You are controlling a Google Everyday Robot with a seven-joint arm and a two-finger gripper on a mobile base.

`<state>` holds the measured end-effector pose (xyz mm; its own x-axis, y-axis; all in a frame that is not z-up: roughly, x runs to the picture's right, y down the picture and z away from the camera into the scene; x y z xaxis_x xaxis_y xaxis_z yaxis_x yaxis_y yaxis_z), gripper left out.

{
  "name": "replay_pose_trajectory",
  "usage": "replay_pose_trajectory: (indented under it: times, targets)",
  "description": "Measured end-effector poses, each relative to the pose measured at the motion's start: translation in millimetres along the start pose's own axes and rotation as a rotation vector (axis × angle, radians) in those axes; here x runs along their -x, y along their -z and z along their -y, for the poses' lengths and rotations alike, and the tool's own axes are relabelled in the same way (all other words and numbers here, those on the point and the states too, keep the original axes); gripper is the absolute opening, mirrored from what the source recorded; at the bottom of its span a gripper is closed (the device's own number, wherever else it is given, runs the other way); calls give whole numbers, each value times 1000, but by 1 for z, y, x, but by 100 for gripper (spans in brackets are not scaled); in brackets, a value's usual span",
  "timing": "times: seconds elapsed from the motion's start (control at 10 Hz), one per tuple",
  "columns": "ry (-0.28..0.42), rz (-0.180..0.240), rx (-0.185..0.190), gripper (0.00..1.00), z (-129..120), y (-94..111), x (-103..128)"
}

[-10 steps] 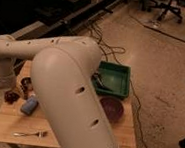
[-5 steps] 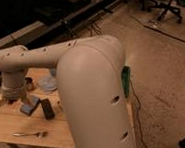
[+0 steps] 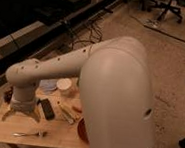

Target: Place fork in purple bowl

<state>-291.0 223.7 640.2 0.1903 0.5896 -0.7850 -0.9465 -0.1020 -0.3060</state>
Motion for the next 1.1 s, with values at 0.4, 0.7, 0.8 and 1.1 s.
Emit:
replay_pose_trajectory:
  times: [0.4, 0.7, 0.8, 1.1]
  targets:
    - [-52, 39, 47, 80, 9, -1, -11]
    - [-51, 38, 47, 80, 8, -1, -11]
    - [-53, 39, 48, 80, 9, -1, -10]
    - [-135, 93, 71, 80, 23, 5, -5]
